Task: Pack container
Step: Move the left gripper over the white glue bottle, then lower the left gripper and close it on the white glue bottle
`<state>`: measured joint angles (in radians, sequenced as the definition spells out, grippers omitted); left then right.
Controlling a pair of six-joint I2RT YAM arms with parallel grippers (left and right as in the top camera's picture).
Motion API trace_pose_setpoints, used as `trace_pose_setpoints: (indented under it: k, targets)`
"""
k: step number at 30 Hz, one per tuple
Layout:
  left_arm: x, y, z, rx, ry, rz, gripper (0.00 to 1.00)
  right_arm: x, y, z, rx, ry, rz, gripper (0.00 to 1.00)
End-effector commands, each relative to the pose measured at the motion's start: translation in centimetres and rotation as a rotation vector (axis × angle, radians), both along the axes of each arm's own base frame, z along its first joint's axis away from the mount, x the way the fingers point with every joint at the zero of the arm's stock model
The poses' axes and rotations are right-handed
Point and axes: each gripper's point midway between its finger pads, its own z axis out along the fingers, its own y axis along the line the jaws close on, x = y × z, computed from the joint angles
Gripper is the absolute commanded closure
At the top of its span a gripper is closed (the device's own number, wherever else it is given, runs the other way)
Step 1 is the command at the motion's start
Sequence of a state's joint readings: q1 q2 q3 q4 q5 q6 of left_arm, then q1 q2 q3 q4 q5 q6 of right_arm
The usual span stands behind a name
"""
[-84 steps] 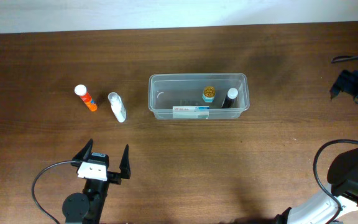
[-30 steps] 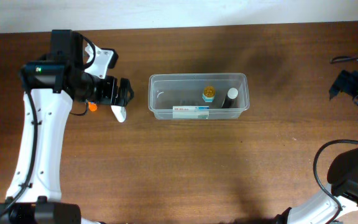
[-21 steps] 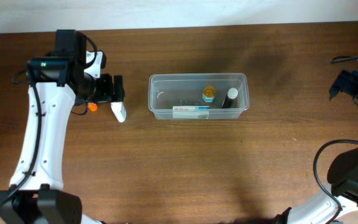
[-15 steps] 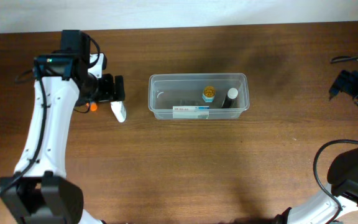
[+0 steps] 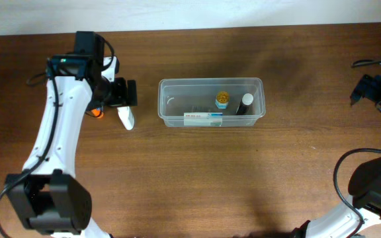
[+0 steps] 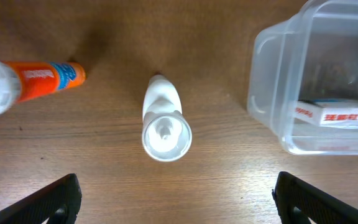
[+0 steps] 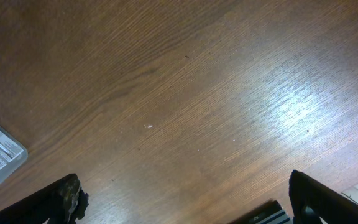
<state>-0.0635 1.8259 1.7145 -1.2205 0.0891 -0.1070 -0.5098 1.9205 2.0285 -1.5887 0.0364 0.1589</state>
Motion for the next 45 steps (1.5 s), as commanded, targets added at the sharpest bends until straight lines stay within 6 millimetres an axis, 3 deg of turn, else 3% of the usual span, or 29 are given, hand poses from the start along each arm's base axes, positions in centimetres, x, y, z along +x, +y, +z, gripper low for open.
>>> trace_pose_setpoints:
  k: [1, 8, 23, 45]
  targets:
    - [0.5, -0.1, -0.8, 0.025, 0.018, 0.005, 0.01, -0.1, 0.0, 0.6, -0.009, -0.016, -0.013, 0.02]
    - [1.1, -1.1, -2.2, 0.030, 0.034, -0.018, 0.01, -0.1, 0.0, 0.6, -0.009, -0.016, -0.013, 0.01]
    - [1.5, -0.3, -5.7, 0.085, 0.111, -0.011, 0.01, -0.1, 0.0, 0.6, -0.009, -0.016, -0.013, 0.02]
    - [1.7, 0.3, -7.8, 0.121, 0.151, -0.007, 0.01, -0.1, 0.0, 0.6, -0.009, -0.016, -0.013, 0.02]
